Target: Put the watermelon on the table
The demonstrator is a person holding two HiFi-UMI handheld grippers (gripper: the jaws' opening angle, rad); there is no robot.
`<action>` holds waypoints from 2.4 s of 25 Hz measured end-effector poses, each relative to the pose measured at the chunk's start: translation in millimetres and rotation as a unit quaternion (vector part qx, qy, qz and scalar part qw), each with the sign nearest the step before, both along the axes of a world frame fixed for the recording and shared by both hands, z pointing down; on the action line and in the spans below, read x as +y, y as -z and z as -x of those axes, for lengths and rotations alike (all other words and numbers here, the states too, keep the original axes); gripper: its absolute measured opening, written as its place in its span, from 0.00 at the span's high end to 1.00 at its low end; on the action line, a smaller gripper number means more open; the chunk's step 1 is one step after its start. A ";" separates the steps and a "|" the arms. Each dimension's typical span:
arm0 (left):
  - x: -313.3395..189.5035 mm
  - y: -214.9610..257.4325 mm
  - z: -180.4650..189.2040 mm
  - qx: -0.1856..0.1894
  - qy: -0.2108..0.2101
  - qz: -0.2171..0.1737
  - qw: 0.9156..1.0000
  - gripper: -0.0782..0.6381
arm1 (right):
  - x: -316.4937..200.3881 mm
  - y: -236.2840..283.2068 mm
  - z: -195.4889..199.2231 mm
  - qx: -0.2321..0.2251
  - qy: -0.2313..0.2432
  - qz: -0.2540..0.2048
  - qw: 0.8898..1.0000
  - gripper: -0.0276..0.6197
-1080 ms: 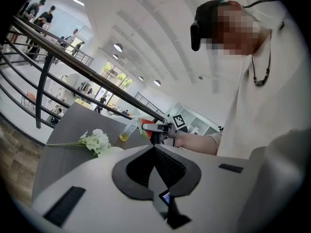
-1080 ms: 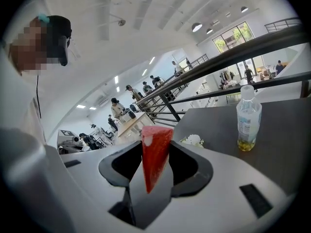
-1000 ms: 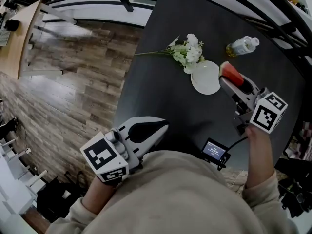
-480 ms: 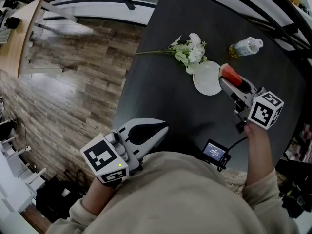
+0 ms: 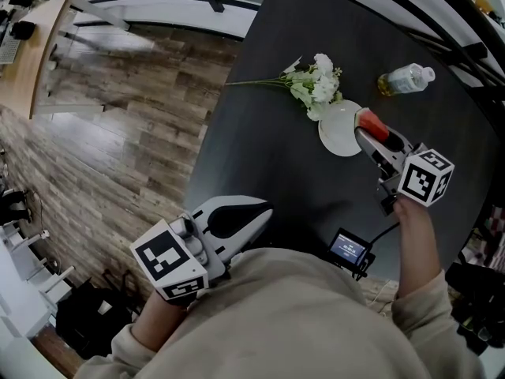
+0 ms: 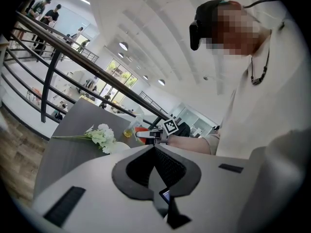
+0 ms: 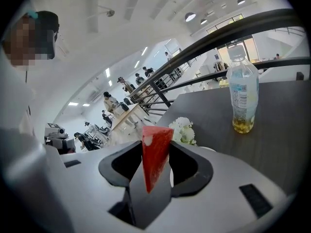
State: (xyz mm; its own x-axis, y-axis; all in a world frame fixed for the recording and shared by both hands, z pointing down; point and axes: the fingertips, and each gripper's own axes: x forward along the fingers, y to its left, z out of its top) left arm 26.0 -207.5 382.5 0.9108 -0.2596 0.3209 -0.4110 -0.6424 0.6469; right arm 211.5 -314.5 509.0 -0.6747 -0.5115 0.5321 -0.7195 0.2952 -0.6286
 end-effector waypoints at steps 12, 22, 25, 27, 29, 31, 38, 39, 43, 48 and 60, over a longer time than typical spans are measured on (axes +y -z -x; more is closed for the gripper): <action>10.7 -9.0 10.2 -0.004 0.008 0.013 1.000 0.89 | 7.4 -39.0 3.2 0.023 -0.001 0.029 0.999 0.67; 13.3 -7.7 16.9 -0.003 0.016 0.013 1.000 0.89 | 12.4 -67.1 2.0 0.042 -0.004 0.054 0.998 0.67; 14.3 -8.3 19.2 -0.003 0.018 0.013 1.000 0.89 | 12.3 -78.2 0.5 0.048 -0.007 0.062 0.997 0.67; 14.7 -8.0 19.4 -0.002 0.019 0.012 1.000 0.89 | 14.0 -86.2 -0.5 0.053 -0.009 0.070 0.996 0.67; 14.9 -7.1 19.3 -0.001 0.019 0.012 1.000 0.89 | 16.6 -92.8 -1.5 0.059 -0.009 0.078 0.995 0.67; 14.5 -7.0 19.8 -0.001 0.020 0.012 1.000 0.89 | 16.5 -99.4 -3.6 0.066 -0.010 0.084 0.994 0.67; 15.1 -8.2 21.4 0.000 0.026 0.015 1.000 0.89 | 17.5 -120.3 -7.6 0.110 -0.001 0.096 0.989 0.67; 15.1 -8.0 21.4 0.001 0.026 0.015 1.000 0.89 | 18.3 -123.4 -8.4 0.119 0.002 0.098 0.988 0.67; 12.4 0.1 22.7 0.044 0.043 0.031 0.998 0.89 | 20.6 -133.5 -8.9 0.140 0.008 0.104 0.985 0.67; 10.5 2.1 25.6 0.049 0.049 0.030 0.997 0.89 | 22.6 -144.0 -12.3 0.187 0.028 0.096 0.977 0.67; 13.7 -1.2 24.5 0.053 0.047 0.036 0.997 0.89 | 27.3 -155.8 -13.9 0.234 0.056 0.088 0.967 0.66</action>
